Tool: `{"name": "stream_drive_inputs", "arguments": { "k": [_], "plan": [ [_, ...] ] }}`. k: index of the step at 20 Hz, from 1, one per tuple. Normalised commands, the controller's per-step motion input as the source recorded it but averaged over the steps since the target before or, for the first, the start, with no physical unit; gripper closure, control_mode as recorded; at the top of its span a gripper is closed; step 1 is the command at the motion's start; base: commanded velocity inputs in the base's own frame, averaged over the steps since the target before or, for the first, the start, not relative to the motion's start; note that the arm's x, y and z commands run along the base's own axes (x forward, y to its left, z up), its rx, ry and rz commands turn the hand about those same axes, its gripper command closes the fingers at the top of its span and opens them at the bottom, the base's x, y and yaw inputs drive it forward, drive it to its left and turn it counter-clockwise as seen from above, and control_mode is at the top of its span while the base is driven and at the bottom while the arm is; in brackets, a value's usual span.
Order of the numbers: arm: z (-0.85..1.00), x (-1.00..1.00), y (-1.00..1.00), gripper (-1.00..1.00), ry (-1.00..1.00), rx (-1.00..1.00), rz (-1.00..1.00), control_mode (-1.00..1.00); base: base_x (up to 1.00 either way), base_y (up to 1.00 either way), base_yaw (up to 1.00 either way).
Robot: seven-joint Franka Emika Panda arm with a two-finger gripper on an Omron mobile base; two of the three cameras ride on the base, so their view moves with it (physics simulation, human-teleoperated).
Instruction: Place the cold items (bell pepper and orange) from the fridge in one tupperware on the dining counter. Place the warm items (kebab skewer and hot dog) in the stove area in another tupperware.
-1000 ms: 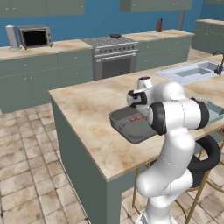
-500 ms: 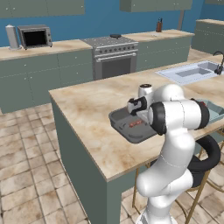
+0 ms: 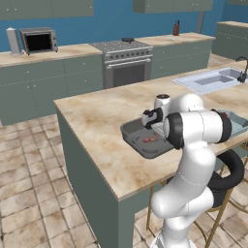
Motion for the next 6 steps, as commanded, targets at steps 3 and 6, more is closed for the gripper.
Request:
{"name": "stream_drive_inputs", "arguments": {
  "k": [3,6],
  "plan": [
    [0.78,-0.08,0.00,-1.00,0.00,0.00,0.00,-1.00,0.00,0.00,0.00],
    [1.00,-0.35,0.00,-1.00,0.00,0.00,0.00,-1.00,0.00,0.00,0.00]
  ]
}}
